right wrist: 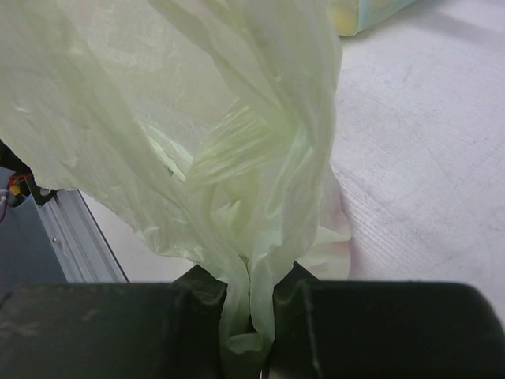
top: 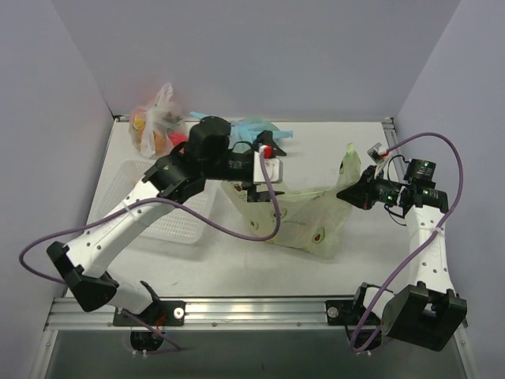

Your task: Place the fake fruits into the plastic bag and tie a complex knot

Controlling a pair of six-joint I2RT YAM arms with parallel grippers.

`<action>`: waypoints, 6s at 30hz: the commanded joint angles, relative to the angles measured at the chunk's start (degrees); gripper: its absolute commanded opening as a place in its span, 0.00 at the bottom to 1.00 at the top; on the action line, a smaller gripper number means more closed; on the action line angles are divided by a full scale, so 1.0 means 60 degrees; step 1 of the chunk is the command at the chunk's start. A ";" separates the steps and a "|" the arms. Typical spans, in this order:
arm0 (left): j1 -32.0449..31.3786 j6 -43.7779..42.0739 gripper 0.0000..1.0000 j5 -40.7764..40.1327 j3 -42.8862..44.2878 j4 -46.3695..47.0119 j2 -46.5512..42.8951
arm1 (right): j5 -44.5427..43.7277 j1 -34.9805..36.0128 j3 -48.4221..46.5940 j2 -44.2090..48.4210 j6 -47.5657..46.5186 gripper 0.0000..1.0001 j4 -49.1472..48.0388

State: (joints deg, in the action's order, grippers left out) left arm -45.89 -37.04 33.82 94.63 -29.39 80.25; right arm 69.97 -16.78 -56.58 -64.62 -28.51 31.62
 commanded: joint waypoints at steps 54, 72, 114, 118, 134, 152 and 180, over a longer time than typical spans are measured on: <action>-0.1478 0.1325 0.00 -0.0890 -0.0859 0.1222 0.3149 | -0.2447 0.1784 0.2002 0.0047 0.9570 0.00 -0.6792; -0.1523 0.1323 0.00 -0.1493 -0.0611 0.1147 0.3647 | -0.2743 0.2444 0.2339 0.0647 1.0157 0.63 -0.6221; 0.3280 0.6012 0.97 0.1351 -0.3577 0.2379 -0.2618 | -0.4632 0.3953 0.2091 0.0795 0.7624 0.00 -0.4948; 0.4044 0.5751 0.97 0.2198 -0.5002 0.2115 -0.3398 | -0.4222 0.4012 0.1988 0.0677 0.7375 0.00 -0.4889; 0.1470 0.1252 0.60 0.3063 -0.5491 0.4515 -0.0561 | -0.3240 0.4714 0.1286 -0.0113 0.5383 0.00 -0.3849; 0.0177 0.1251 0.73 0.2537 -0.5415 0.6904 0.1273 | -0.2992 0.5682 0.1051 -0.0861 0.6363 0.00 -0.4742; 0.1658 0.2335 0.00 0.3942 -0.4875 0.4912 -0.0061 | -0.2756 0.5080 0.0934 0.0238 0.3933 0.00 -0.3438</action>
State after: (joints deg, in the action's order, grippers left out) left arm -34.48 -21.39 53.45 60.38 0.91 78.59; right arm 52.95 12.05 -48.29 -63.51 0.36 8.97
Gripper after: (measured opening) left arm 0.038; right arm 0.039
